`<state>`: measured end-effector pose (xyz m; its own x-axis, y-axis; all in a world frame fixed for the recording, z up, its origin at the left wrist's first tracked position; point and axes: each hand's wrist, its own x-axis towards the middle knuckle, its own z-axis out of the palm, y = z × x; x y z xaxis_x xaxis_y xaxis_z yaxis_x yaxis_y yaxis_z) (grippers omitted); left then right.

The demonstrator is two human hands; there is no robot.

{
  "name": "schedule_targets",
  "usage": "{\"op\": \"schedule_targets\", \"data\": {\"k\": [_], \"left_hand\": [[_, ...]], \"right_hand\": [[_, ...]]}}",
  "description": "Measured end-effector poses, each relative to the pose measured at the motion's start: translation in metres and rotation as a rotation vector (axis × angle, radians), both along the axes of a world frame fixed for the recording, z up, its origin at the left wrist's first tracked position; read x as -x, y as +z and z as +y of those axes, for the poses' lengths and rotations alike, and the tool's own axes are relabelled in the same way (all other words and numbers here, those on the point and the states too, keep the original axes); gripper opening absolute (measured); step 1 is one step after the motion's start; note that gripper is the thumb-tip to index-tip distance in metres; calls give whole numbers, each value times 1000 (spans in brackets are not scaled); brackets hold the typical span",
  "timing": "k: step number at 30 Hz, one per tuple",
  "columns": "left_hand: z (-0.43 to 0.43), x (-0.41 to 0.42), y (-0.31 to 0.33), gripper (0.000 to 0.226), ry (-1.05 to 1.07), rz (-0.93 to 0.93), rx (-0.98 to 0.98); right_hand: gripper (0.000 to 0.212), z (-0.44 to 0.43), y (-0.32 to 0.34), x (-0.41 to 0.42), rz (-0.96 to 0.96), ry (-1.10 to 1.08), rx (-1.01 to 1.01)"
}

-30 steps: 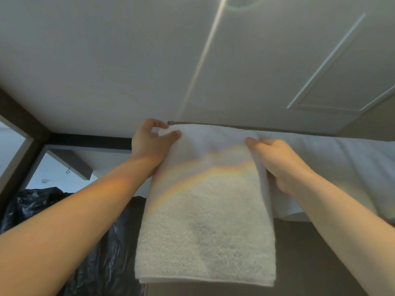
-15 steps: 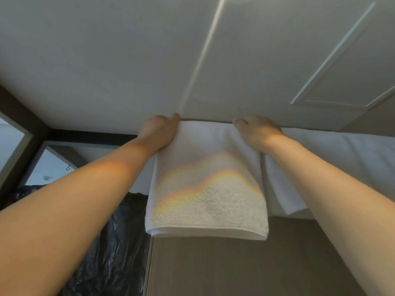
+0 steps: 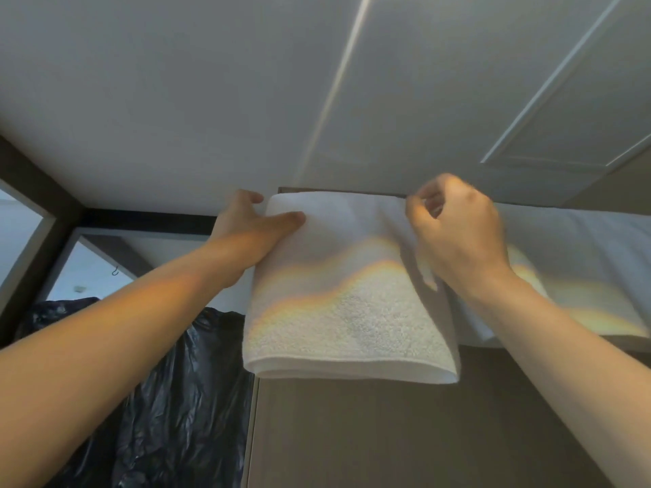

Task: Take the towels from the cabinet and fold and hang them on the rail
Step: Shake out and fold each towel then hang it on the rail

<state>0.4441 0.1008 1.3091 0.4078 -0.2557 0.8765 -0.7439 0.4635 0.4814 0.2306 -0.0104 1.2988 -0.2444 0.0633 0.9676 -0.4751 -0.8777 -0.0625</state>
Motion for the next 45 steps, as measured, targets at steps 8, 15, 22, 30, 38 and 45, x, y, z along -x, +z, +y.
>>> {"op": "schedule_targets", "data": {"k": [8,15,22,30,38,45], "left_hand": [[8,-4,-2,68,-125,75,30],[3,-7,14,48,-74,-12,153],[-12,-2,47,36,134,-154,199],[-16,-8,36,49,258,-215,-14],[-10,-3,-9,55,141,-73,15],[-6,6,-29,36,-421,95,-189]], "right_hand": [[50,2,-14,-4,243,427,-572],[13,12,5,-2,45,757,-401],[53,9,63,2,93,-125,-383],[58,1,59,-10,434,-246,-389],[64,13,20,4,331,213,-274],[101,7,-41,-2,241,322,-552]]}}
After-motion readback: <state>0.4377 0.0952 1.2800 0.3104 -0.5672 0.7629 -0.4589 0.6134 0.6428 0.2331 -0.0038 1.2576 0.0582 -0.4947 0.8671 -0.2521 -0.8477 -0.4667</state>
